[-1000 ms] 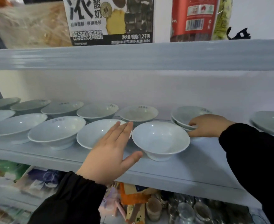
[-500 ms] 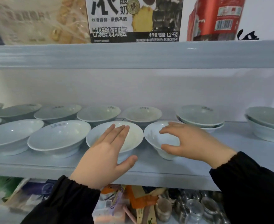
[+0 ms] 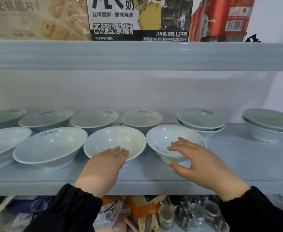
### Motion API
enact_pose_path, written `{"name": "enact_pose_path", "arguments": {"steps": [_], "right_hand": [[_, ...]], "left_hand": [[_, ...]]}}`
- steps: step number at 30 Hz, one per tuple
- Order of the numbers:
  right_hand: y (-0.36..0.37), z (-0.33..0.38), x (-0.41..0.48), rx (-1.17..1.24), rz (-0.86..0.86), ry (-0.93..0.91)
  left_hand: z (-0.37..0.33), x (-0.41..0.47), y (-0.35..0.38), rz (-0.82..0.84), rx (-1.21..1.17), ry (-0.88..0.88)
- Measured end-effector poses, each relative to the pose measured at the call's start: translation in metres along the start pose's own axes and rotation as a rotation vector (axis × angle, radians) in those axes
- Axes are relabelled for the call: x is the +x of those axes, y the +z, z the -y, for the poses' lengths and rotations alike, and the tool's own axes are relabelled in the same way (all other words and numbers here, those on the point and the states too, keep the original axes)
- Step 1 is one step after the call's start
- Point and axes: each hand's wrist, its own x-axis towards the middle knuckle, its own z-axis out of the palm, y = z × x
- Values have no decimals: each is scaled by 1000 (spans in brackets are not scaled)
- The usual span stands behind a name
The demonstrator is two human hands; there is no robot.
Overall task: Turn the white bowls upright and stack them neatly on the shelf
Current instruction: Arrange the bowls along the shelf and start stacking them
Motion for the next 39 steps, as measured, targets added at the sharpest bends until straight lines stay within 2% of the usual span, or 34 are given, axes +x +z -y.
{"name": "enact_pose_path", "arguments": {"steps": [8,12,18,27,39], "right_hand": [[-1,-17,-8,69,-98,-21],[-12,-29,-16,62,-153,-24],[-33,-64,-30,54,-233,-14],[-69,-132,-48,28,-236,37],[-149,-276,-100,-118,-197,227]], "left_hand": [[-4,-8,-9,-60,-58,-38],[-6,-10,-22,-266,-108,-17],[-49,19,-59,-529,-11,41],[-154,133,-92,-598,-79,253],[-347,280,-80,-544,-238,474]]}}
